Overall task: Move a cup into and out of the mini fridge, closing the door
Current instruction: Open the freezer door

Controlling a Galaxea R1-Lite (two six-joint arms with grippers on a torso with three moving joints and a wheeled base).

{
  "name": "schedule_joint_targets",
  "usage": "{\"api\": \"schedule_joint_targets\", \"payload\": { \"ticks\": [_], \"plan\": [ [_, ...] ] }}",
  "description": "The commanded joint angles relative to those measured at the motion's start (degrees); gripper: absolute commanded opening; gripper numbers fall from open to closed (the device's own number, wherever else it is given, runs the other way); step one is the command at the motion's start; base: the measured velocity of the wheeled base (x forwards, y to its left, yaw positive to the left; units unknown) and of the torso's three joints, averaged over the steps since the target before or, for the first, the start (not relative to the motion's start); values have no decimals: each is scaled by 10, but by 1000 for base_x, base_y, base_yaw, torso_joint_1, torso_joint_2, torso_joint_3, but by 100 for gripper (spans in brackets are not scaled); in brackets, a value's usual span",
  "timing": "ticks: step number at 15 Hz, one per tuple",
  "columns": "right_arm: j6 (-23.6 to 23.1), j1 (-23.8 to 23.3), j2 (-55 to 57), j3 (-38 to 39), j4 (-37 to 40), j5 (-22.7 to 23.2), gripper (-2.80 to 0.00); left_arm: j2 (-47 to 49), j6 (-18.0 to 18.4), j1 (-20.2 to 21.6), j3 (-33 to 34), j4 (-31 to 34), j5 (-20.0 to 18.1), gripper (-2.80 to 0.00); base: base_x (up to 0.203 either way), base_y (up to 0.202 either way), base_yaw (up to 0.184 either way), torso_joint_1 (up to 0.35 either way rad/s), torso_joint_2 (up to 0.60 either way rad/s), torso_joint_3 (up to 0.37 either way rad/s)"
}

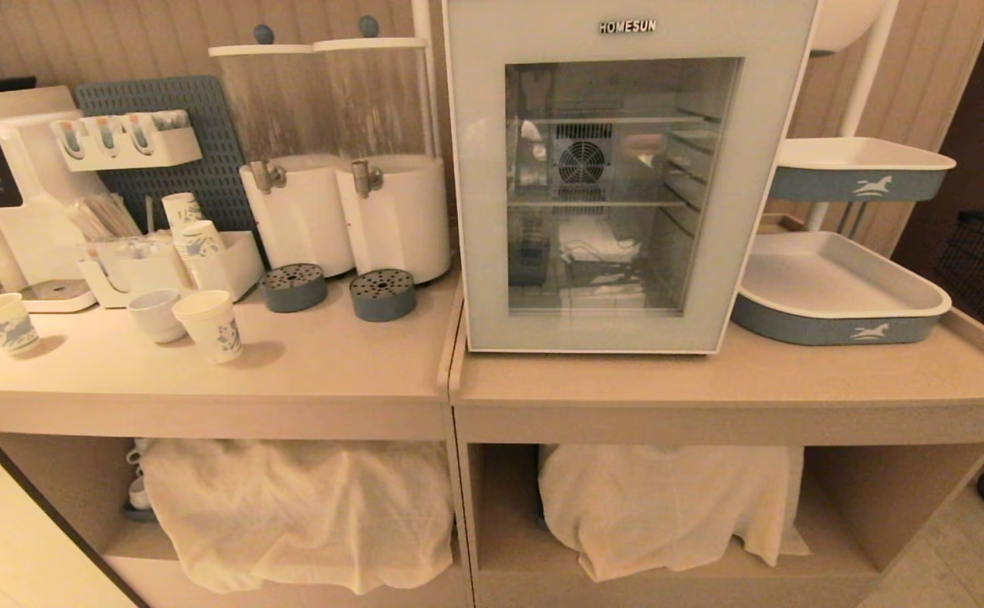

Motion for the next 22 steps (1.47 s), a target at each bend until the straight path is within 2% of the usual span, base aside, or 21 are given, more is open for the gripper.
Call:
{"api": "schedule_joint_targets", "payload": {
  "ticks": [1, 22],
  "plan": [
    [0, 0, 1, 0, 0, 0, -280, -2, -1, 0, 23, -1, 0, -280, 0, 0, 0, 0, 0, 0],
    [0, 0, 1, 0, 0, 0, -280, -2, 5, 0, 23, -1, 1, -280, 0, 0, 0, 0, 0, 0]
  ]
}}
